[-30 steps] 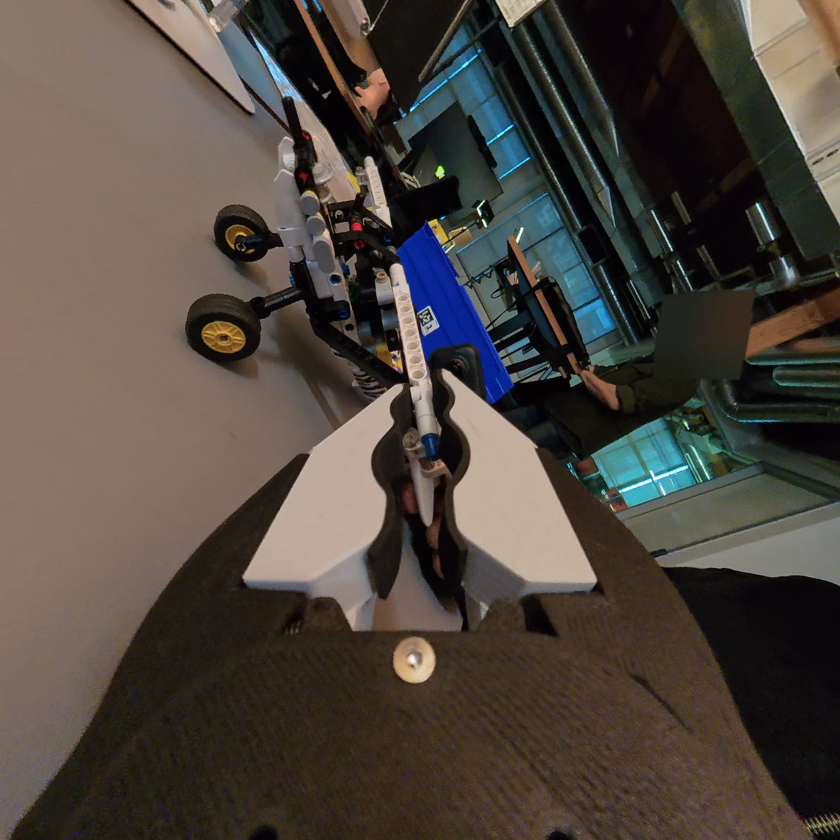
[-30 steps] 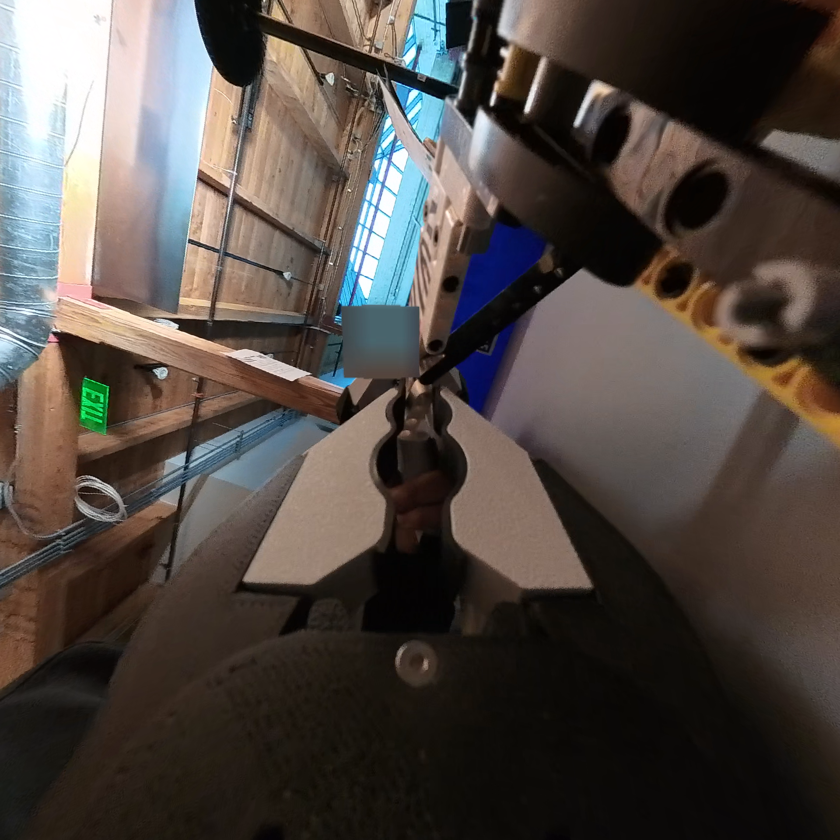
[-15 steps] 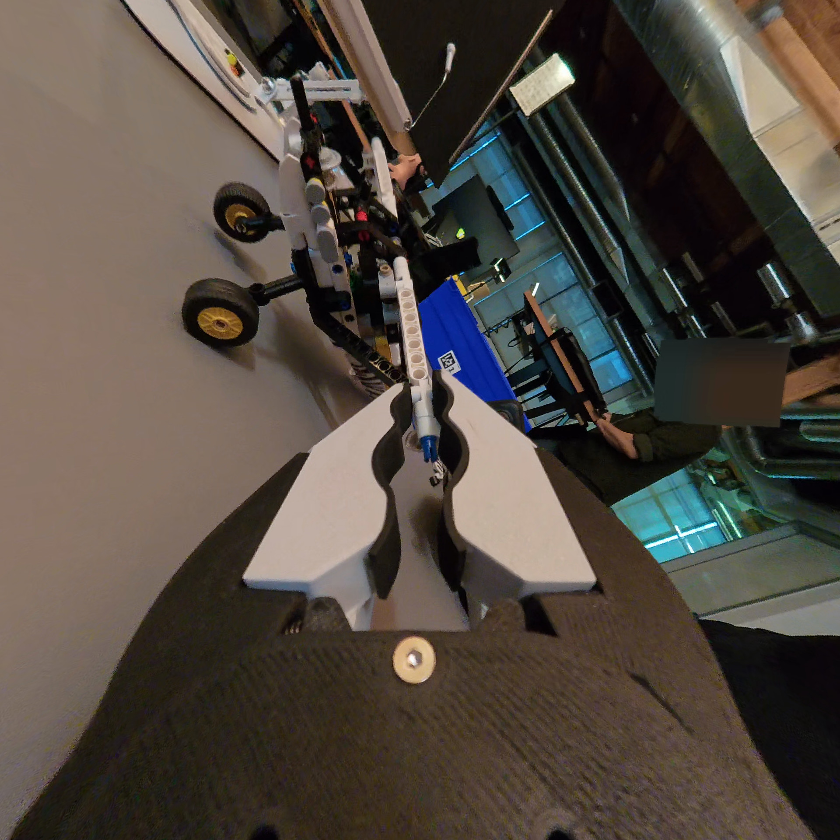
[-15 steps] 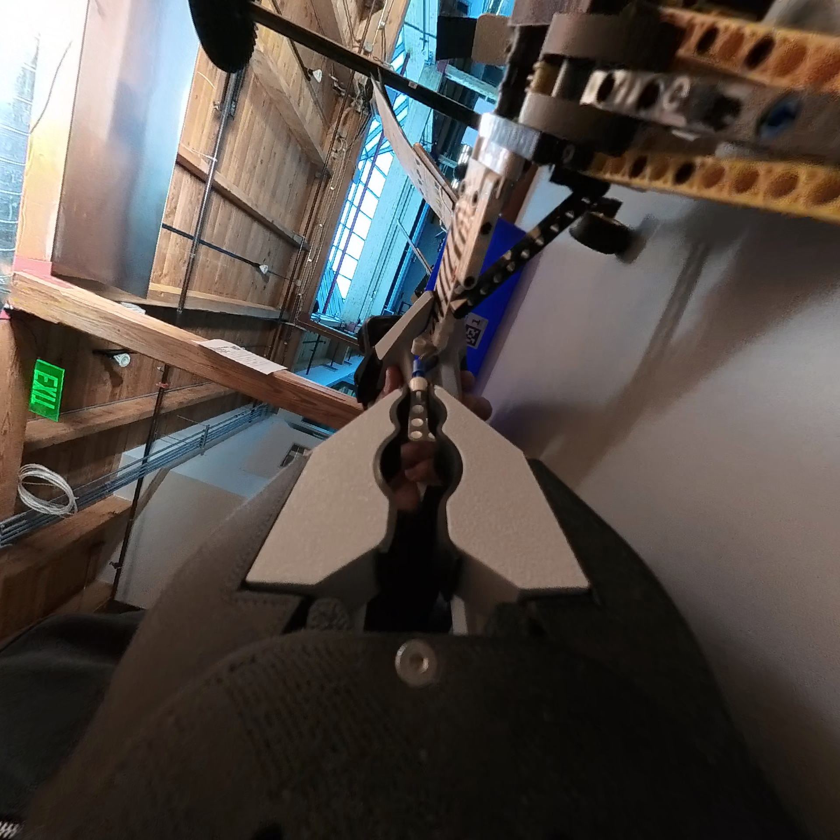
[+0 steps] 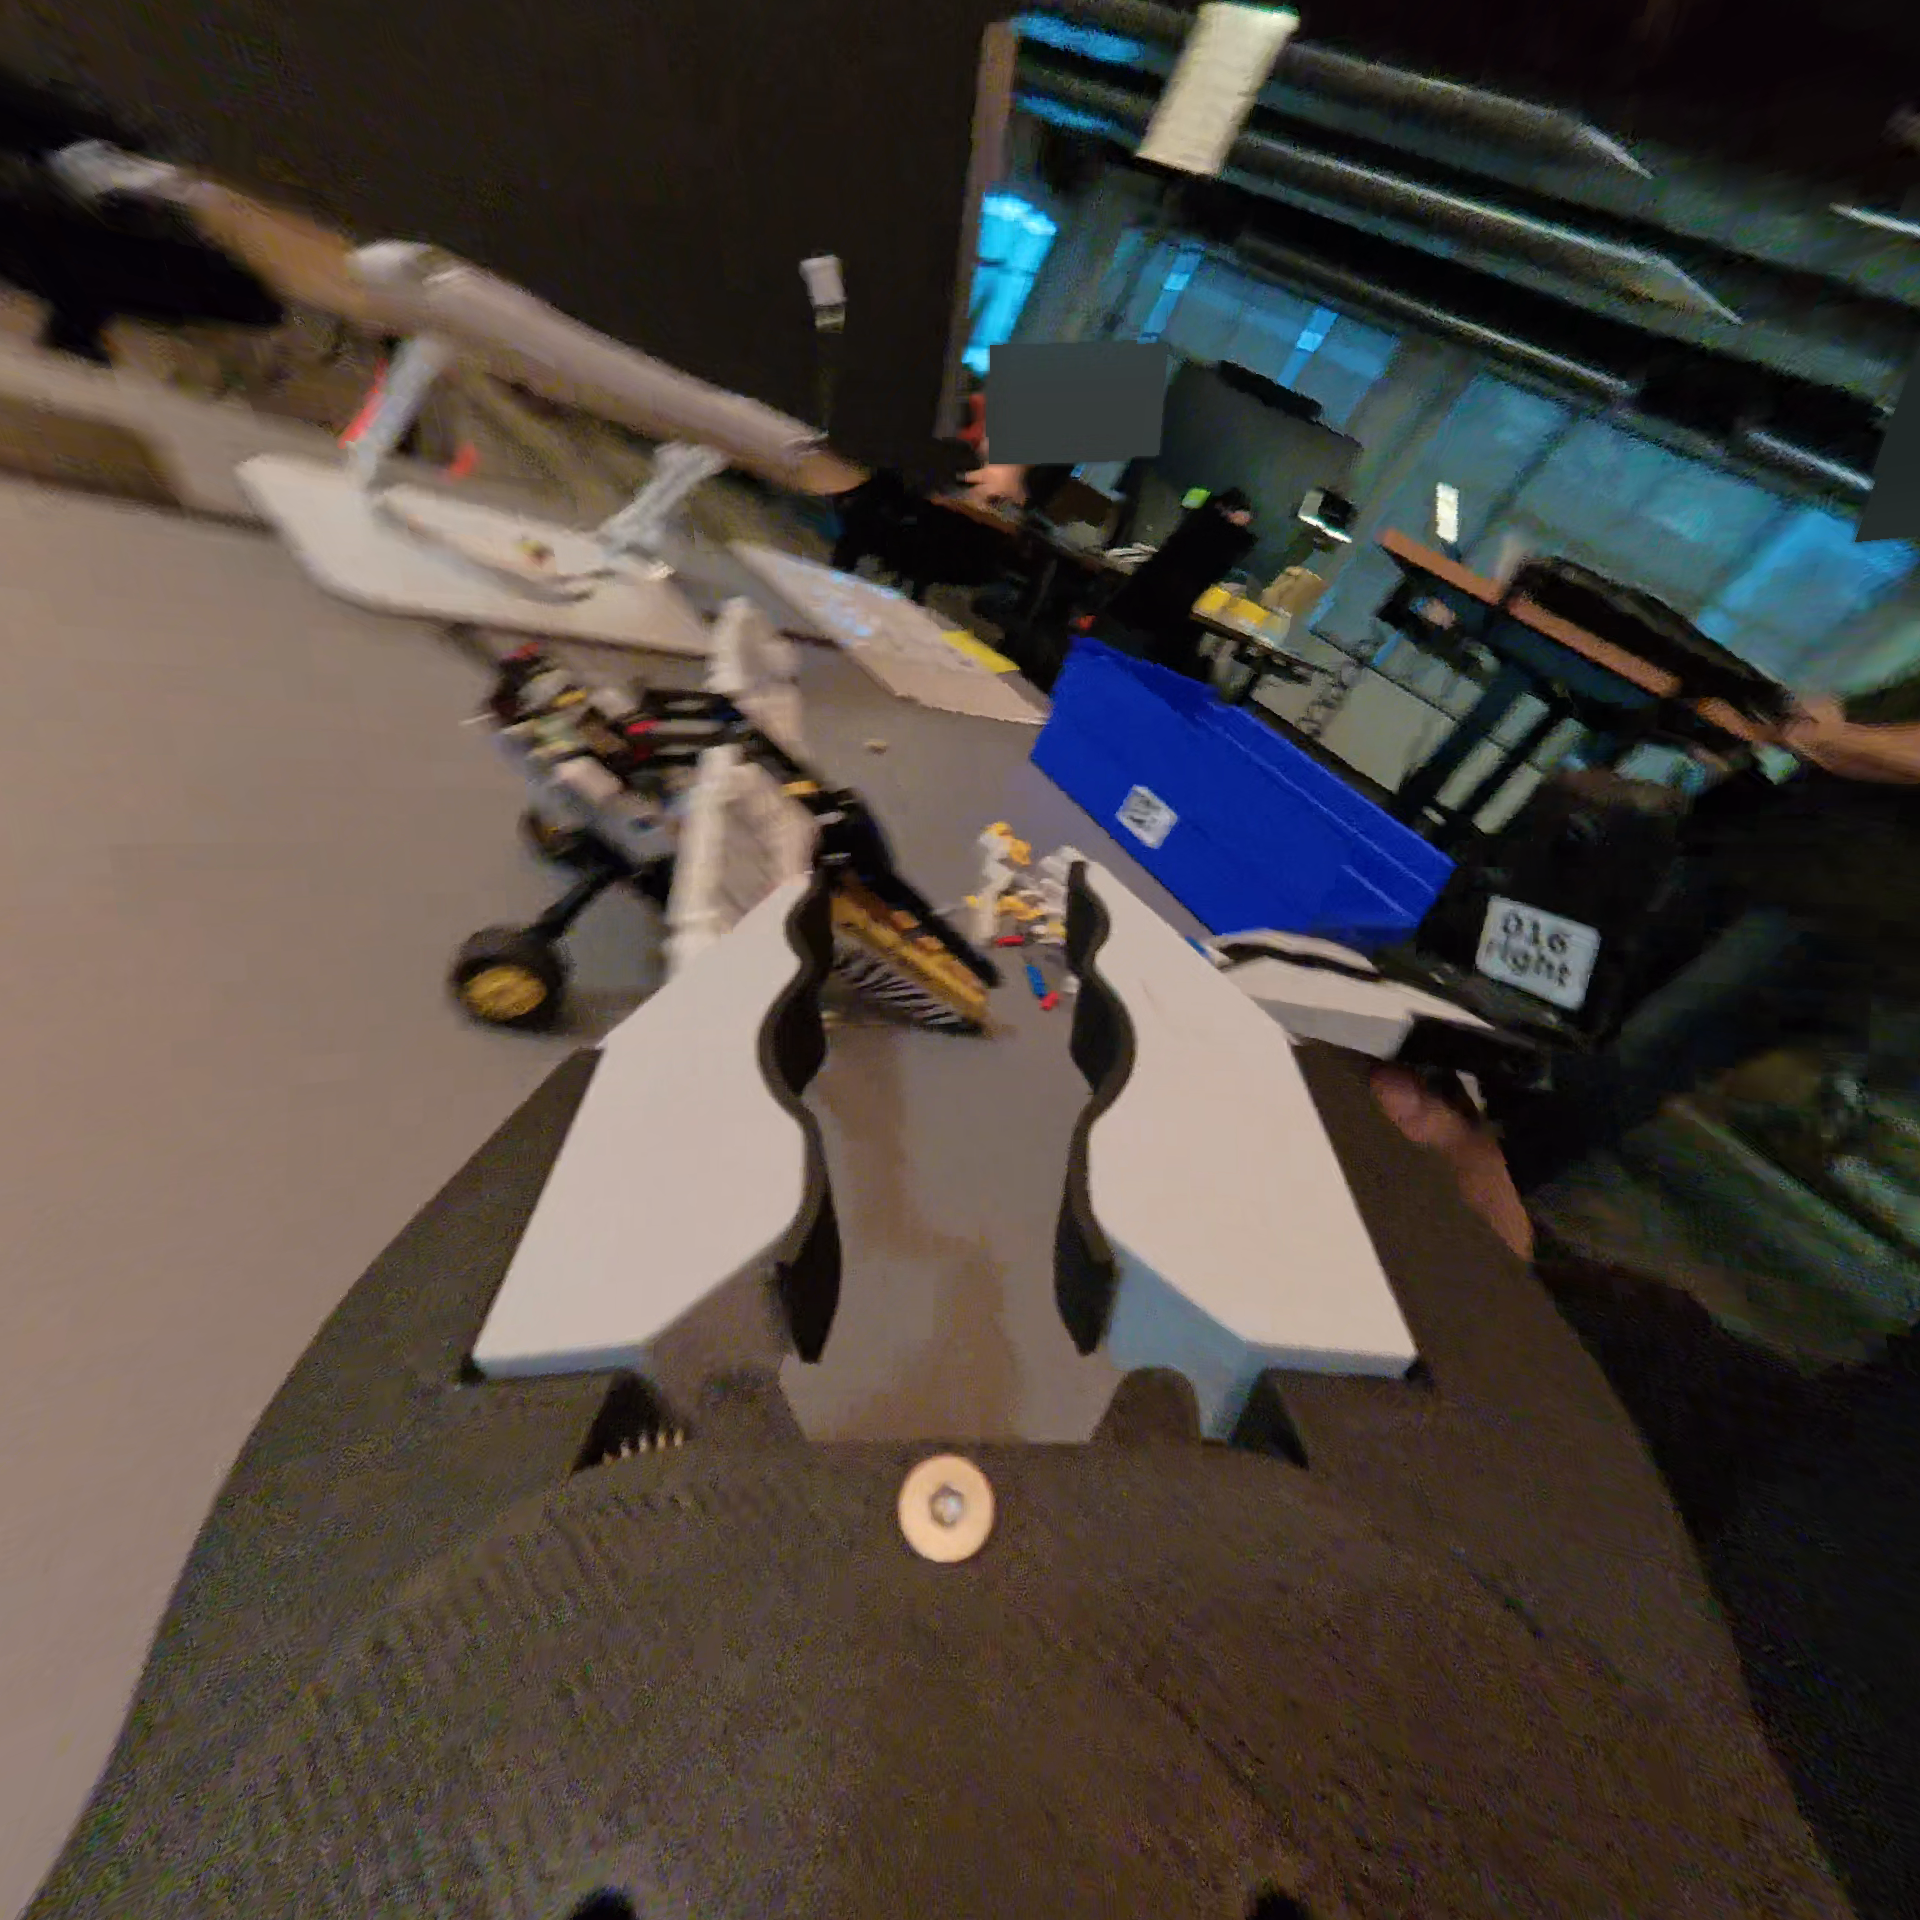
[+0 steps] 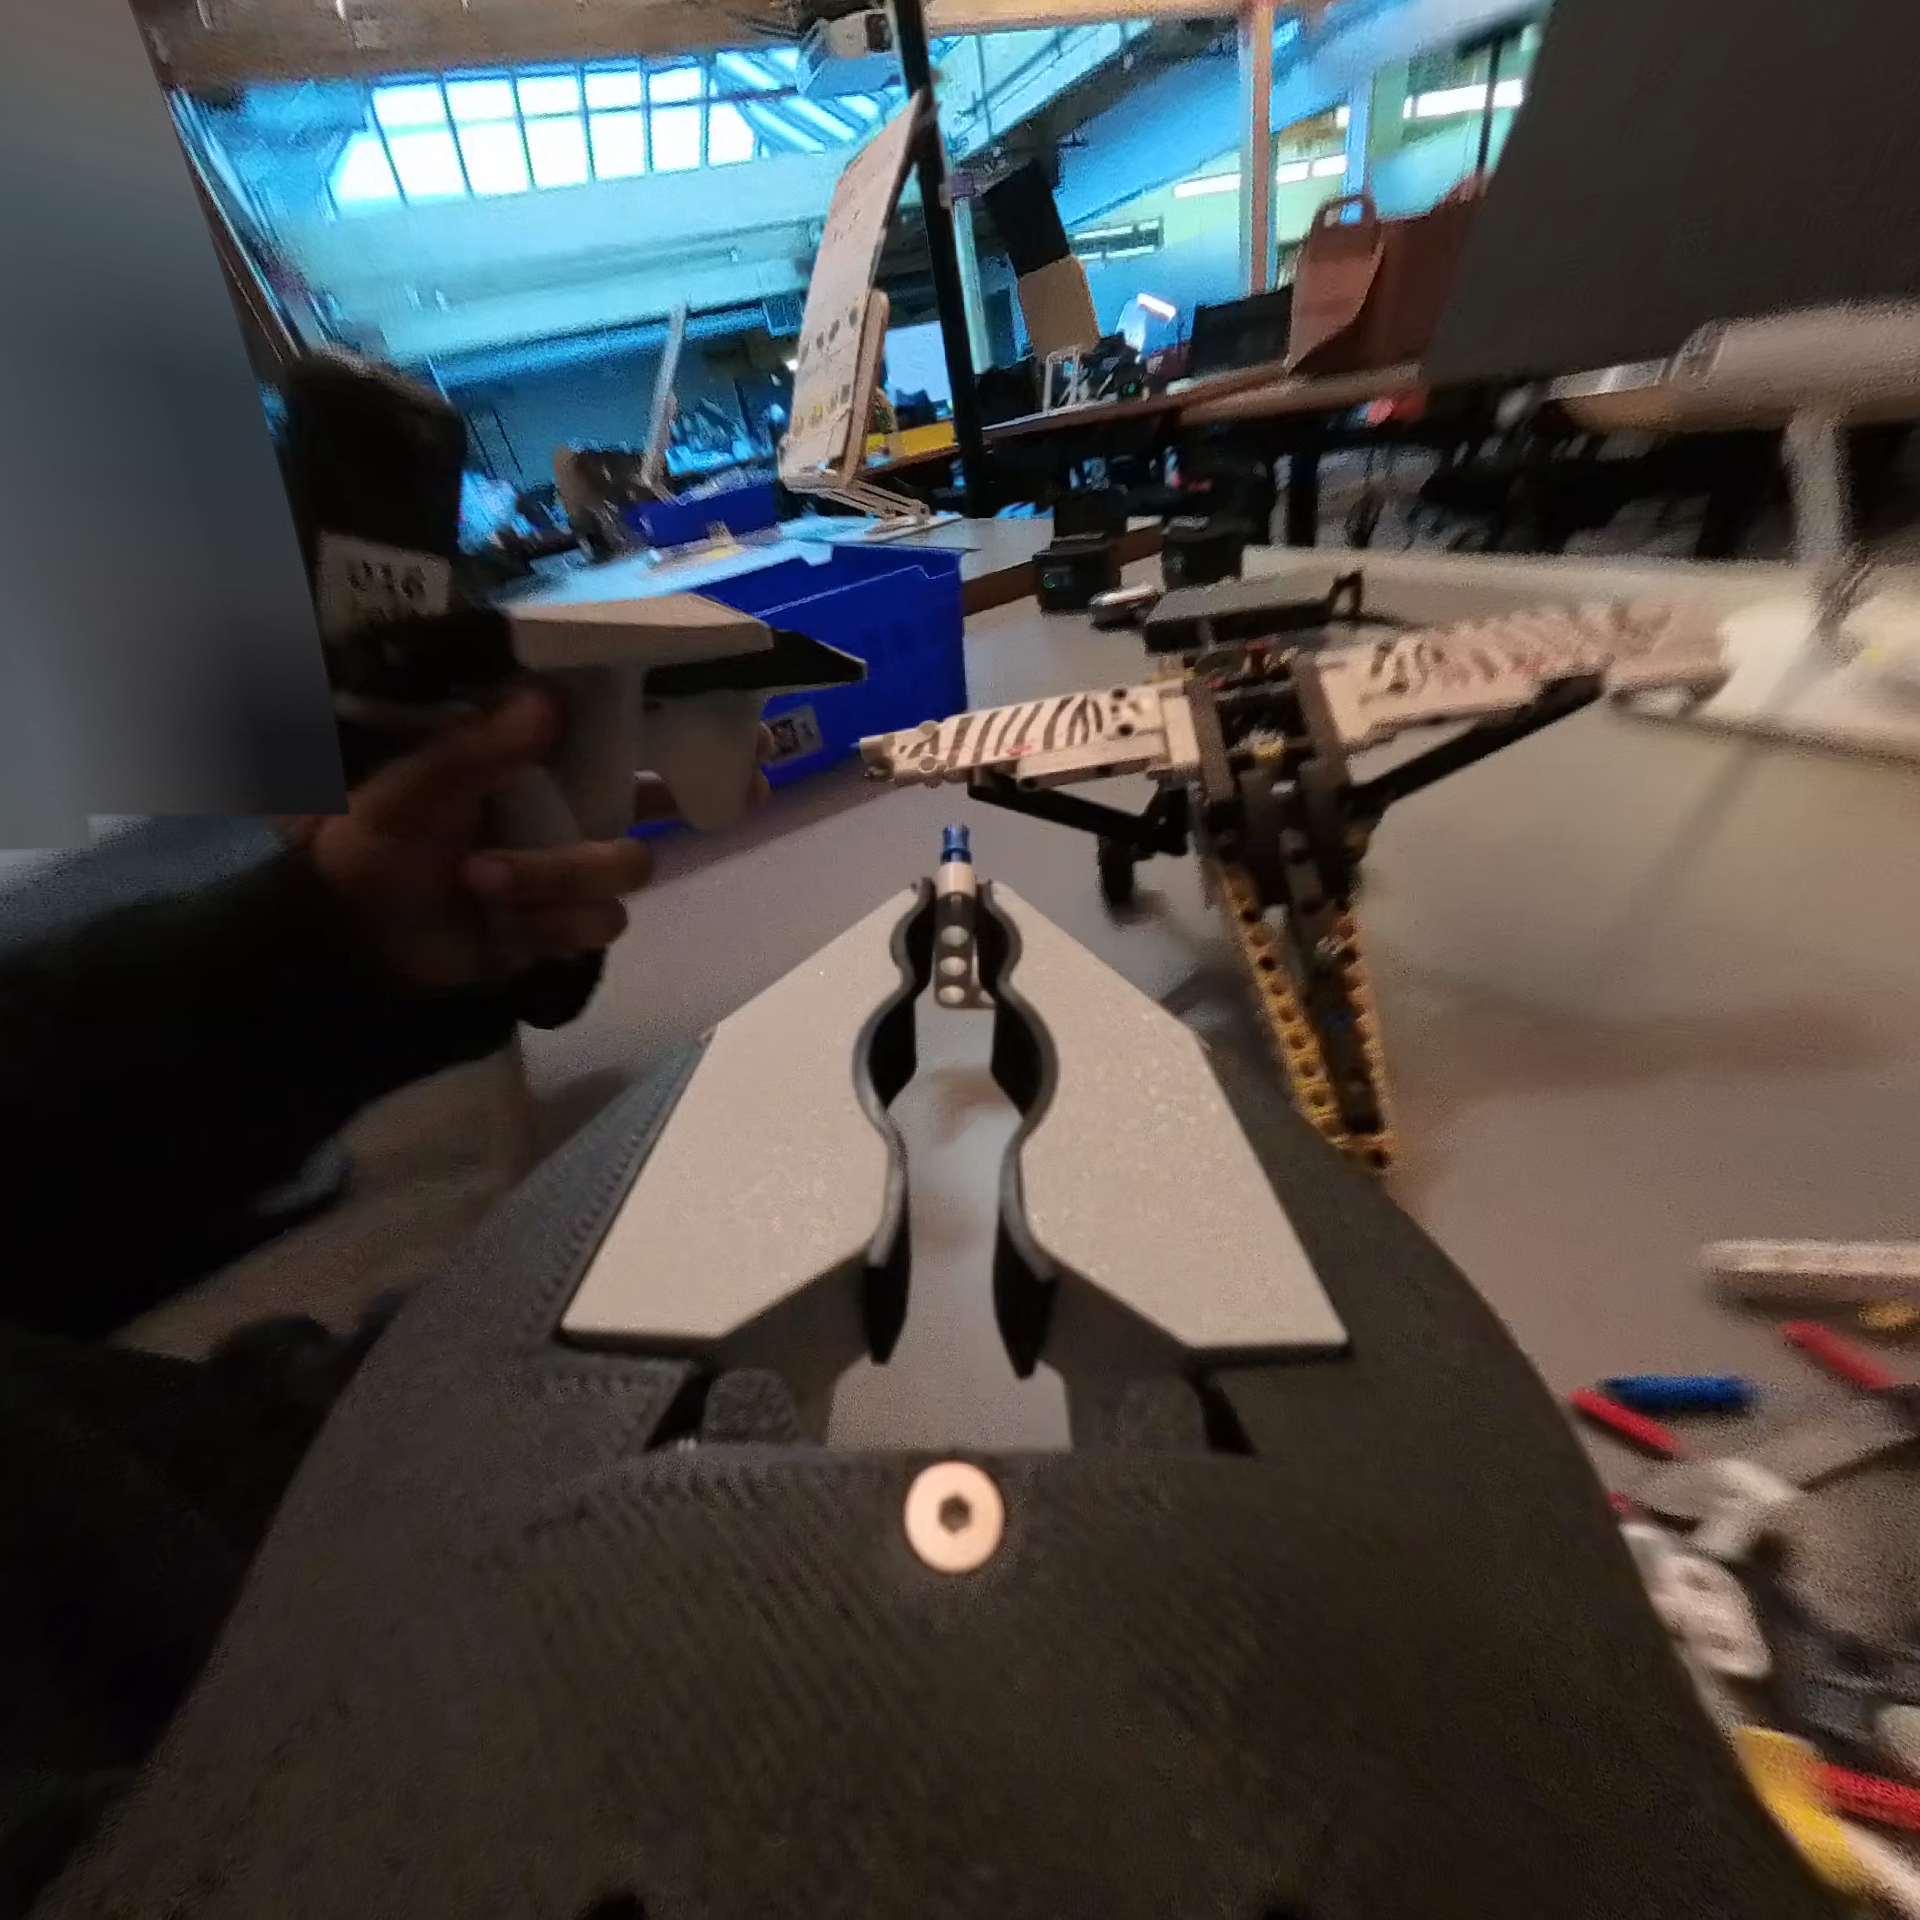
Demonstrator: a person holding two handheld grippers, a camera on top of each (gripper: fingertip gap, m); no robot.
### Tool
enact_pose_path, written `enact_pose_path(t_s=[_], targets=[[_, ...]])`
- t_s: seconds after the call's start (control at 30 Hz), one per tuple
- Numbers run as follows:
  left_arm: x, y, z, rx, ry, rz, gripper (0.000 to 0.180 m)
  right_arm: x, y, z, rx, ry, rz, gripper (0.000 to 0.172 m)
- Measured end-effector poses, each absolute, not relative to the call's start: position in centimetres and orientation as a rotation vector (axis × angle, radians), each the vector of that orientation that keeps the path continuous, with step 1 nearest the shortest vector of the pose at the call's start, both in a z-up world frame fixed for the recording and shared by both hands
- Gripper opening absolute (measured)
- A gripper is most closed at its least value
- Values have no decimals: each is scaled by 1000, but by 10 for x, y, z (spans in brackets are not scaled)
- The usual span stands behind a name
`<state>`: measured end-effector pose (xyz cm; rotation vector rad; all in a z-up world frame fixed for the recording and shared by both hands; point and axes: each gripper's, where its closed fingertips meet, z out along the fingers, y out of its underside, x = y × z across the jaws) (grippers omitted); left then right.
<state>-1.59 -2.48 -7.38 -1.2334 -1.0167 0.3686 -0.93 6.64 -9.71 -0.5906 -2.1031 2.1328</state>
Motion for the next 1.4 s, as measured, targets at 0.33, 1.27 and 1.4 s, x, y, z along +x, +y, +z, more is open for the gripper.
enact_pose_path(t_s=[0.33, 1.27, 1.4], targets=[[16, 99, -88, -1063, -873, -364, 34, 2, 101, -103, 79, -1837, 1443, 5], [-14, 88, -100, -1033, -1064, -154, 0, -14, 147, -66, -300, -1714, 1865, 5], [-25, 106, -117, -1143, -1083, -63, 0, -40, 192, -53, -450, -1552, 1869, 4]])
